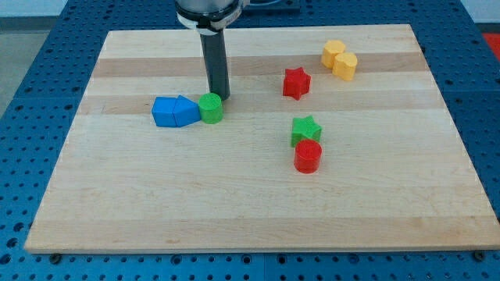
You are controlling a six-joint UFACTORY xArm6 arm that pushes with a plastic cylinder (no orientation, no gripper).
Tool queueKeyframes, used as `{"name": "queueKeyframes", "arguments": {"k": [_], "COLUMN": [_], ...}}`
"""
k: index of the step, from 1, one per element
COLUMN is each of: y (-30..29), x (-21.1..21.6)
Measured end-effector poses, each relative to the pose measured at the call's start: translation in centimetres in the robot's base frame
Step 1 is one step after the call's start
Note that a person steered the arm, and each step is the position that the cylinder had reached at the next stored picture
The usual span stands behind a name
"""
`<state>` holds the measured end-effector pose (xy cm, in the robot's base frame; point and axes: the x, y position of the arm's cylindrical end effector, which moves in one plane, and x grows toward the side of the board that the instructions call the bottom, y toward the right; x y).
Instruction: Nudge red star a bit up
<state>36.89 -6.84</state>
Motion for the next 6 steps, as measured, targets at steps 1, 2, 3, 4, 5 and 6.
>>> {"name": "queueKeyframes", "arguments": {"k": [1,2,3,4,5,6], "y": [0.0,2.7,7.5,12.4,17.7,21.9], "x": [-0.1,-0.1,0.0,0.9,3.0,5.6]}}
